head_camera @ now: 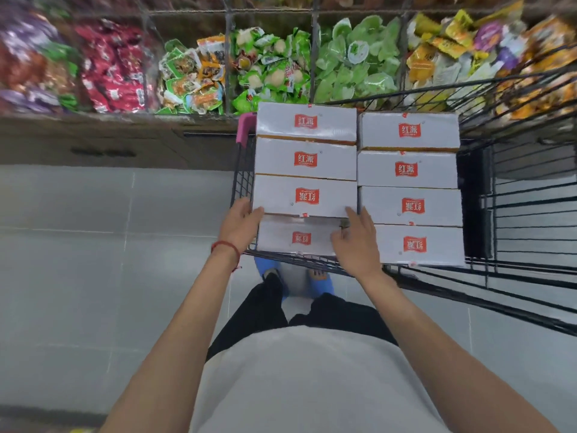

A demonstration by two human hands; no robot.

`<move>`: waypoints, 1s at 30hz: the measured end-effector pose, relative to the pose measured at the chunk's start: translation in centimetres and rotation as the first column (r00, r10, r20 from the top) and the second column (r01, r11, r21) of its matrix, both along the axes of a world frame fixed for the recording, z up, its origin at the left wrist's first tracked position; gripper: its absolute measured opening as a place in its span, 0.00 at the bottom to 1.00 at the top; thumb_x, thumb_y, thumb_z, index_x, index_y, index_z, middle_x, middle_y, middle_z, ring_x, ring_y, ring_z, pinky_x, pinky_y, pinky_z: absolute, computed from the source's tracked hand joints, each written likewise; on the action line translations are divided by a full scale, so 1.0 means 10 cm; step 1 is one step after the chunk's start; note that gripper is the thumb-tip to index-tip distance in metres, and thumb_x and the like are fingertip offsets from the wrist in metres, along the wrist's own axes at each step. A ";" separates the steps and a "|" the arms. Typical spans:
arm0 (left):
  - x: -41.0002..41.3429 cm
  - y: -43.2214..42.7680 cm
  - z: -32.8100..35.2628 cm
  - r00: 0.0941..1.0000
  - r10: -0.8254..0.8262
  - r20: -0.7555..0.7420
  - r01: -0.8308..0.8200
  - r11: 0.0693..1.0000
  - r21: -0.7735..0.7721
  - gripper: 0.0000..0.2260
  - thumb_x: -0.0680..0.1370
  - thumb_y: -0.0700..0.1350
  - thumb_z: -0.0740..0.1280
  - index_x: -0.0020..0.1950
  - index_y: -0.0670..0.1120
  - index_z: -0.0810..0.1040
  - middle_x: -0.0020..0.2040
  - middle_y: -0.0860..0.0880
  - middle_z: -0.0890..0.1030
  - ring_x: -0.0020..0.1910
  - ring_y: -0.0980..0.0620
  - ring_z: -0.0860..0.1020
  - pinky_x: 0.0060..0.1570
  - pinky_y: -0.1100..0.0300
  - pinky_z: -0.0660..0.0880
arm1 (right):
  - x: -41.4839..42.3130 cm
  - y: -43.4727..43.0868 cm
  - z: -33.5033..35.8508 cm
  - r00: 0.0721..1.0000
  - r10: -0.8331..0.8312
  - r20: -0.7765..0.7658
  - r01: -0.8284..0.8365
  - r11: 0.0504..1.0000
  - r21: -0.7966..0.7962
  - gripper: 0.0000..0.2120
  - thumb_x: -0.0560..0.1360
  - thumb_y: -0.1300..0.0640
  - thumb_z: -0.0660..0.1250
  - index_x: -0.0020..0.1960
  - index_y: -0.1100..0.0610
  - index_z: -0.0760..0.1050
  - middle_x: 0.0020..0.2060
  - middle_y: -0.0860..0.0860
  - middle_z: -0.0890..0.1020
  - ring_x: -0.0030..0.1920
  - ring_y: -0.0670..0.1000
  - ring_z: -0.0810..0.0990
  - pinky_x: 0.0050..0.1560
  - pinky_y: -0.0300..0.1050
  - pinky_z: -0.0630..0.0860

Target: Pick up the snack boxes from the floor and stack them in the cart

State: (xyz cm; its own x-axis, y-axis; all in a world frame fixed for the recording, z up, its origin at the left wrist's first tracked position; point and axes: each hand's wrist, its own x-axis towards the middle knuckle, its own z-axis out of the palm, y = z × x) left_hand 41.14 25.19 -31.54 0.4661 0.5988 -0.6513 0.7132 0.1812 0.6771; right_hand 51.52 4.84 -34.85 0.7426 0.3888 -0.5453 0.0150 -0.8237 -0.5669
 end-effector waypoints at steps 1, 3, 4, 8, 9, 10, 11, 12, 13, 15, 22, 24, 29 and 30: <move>-0.07 -0.06 0.03 0.999 0.036 0.007 -0.036 0.999 0.008 0.09 0.83 0.44 0.64 0.63 0.50 0.73 0.57 0.52 0.75 0.58 0.52 0.74 0.57 0.62 0.69 | -0.02 0.00 0.05 1.000 0.004 -0.012 -0.003 0.999 0.044 0.29 0.83 0.56 0.63 0.82 0.55 0.59 0.84 0.56 0.53 0.83 0.55 0.49 0.80 0.47 0.50; -0.25 -0.16 0.09 0.995 0.095 0.010 -0.095 0.995 0.001 0.14 0.82 0.45 0.65 0.68 0.47 0.74 0.62 0.50 0.76 0.61 0.51 0.75 0.65 0.56 0.71 | -0.09 0.03 0.14 0.999 0.036 -0.014 -0.034 0.992 0.124 0.26 0.83 0.59 0.64 0.80 0.54 0.64 0.83 0.55 0.56 0.82 0.53 0.53 0.77 0.41 0.52; -0.35 -0.19 0.12 0.993 0.118 0.010 -0.118 0.993 -0.002 0.17 0.82 0.46 0.66 0.71 0.47 0.73 0.66 0.49 0.76 0.65 0.49 0.75 0.69 0.52 0.71 | -0.13 0.06 0.18 0.997 0.073 0.002 -0.072 0.986 0.153 0.25 0.82 0.59 0.64 0.78 0.54 0.67 0.81 0.55 0.60 0.81 0.53 0.56 0.77 0.42 0.53; -0.75 -0.28 0.24 0.975 0.221 0.038 -0.221 0.975 -0.013 0.16 0.82 0.46 0.65 0.70 0.49 0.76 0.70 0.49 0.77 0.67 0.48 0.76 0.71 0.47 0.70 | -0.32 0.28 0.35 0.981 0.195 -0.006 -0.187 0.951 0.244 0.19 0.82 0.60 0.65 0.73 0.55 0.73 0.69 0.49 0.72 0.69 0.49 0.70 0.65 0.36 0.63; -0.85 -0.28 0.25 0.966 0.254 0.044 -0.254 0.967 -0.005 0.14 0.82 0.46 0.65 0.68 0.50 0.77 0.67 0.49 0.79 0.66 0.47 0.77 0.69 0.48 0.71 | -0.39 0.34 0.39 0.976 0.216 -0.030 -0.200 0.942 0.270 0.18 0.82 0.60 0.65 0.72 0.55 0.74 0.66 0.47 0.73 0.66 0.49 0.72 0.63 0.38 0.66; -0.96 -0.28 0.27 0.956 0.290 0.047 -0.291 0.957 0.003 0.12 0.82 0.46 0.65 0.66 0.51 0.77 0.63 0.49 0.80 0.65 0.47 0.77 0.68 0.48 0.72 | -0.46 0.41 0.43 0.969 0.241 -0.054 -0.215 0.931 0.296 0.18 0.82 0.60 0.65 0.71 0.55 0.74 0.63 0.46 0.73 0.64 0.49 0.73 0.62 0.41 0.69; -1.08 -0.28 0.28 0.943 0.329 0.051 -0.330 0.944 0.009 0.12 0.82 0.47 0.66 0.66 0.51 0.76 0.62 0.49 0.79 0.64 0.47 0.77 0.68 0.47 0.72 | -0.54 0.48 0.45 0.959 0.274 -0.072 -0.239 0.919 0.313 0.17 0.82 0.60 0.65 0.71 0.55 0.75 0.63 0.45 0.74 0.64 0.49 0.74 0.63 0.43 0.71; -1.21 -0.26 0.28 0.930 0.363 0.053 -0.364 0.931 0.009 0.13 0.82 0.47 0.66 0.67 0.51 0.76 0.61 0.48 0.79 0.64 0.47 0.77 0.68 0.47 0.73 | -0.62 0.56 0.47 0.946 0.314 -0.080 -0.273 0.906 0.322 0.17 0.82 0.60 0.65 0.70 0.55 0.75 0.64 0.45 0.75 0.64 0.49 0.75 0.64 0.44 0.72; -1.34 -0.25 0.28 0.918 0.393 0.055 -0.393 0.919 0.004 0.14 0.82 0.47 0.66 0.68 0.51 0.76 0.62 0.47 0.79 0.64 0.47 0.78 0.68 0.46 0.73 | -0.71 0.65 0.48 0.932 0.353 -0.084 -0.310 0.895 0.322 0.17 0.82 0.60 0.65 0.70 0.55 0.76 0.65 0.46 0.77 0.64 0.49 0.76 0.65 0.44 0.72; -1.63 -0.22 0.29 0.891 0.449 0.066 -0.450 0.893 -0.007 0.14 0.82 0.48 0.66 0.68 0.50 0.75 0.62 0.47 0.79 0.62 0.47 0.78 0.68 0.46 0.73 | -0.91 0.84 0.50 0.901 0.430 -0.061 -0.389 0.861 0.327 0.16 0.82 0.61 0.66 0.68 0.55 0.78 0.65 0.49 0.80 0.63 0.48 0.78 0.65 0.46 0.74; -2.91 0.03 0.33 0.753 0.652 0.090 -0.650 0.758 -0.050 0.15 0.83 0.47 0.64 0.69 0.49 0.75 0.56 0.51 0.80 0.61 0.48 0.79 0.66 0.50 0.74 | -2.02 1.72 0.58 0.785 0.618 -0.049 -0.569 0.750 0.337 0.14 0.80 0.64 0.66 0.65 0.57 0.80 0.56 0.48 0.82 0.56 0.47 0.80 0.63 0.44 0.76; -3.30 0.15 0.33 0.698 0.708 0.104 -0.708 0.705 -0.048 0.15 0.83 0.46 0.65 0.69 0.48 0.76 0.57 0.50 0.80 0.60 0.48 0.80 0.66 0.51 0.74 | -2.42 1.99 0.60 0.773 0.632 -0.055 -0.576 0.735 0.358 0.14 0.80 0.65 0.66 0.64 0.56 0.80 0.55 0.48 0.83 0.52 0.46 0.81 0.57 0.34 0.76; -4.27 0.47 0.40 0.601 0.787 0.140 -0.789 0.612 -0.056 0.15 0.82 0.47 0.65 0.69 0.49 0.76 0.59 0.49 0.81 0.60 0.48 0.80 0.67 0.50 0.74 | -3.40 2.52 0.68 0.721 0.686 -0.103 -0.602 0.692 0.398 0.13 0.81 0.64 0.65 0.64 0.56 0.79 0.57 0.48 0.82 0.49 0.36 0.78 0.43 0.21 0.70; -4.45 0.53 0.44 0.580 0.801 0.151 -0.804 0.592 -0.053 0.15 0.82 0.47 0.66 0.68 0.49 0.76 0.59 0.48 0.81 0.60 0.48 0.80 0.67 0.50 0.74 | -3.58 2.62 0.70 0.710 0.695 -0.115 -0.604 0.684 0.409 0.12 0.82 0.64 0.65 0.63 0.56 0.79 0.57 0.48 0.82 0.49 0.35 0.77 0.44 0.21 0.71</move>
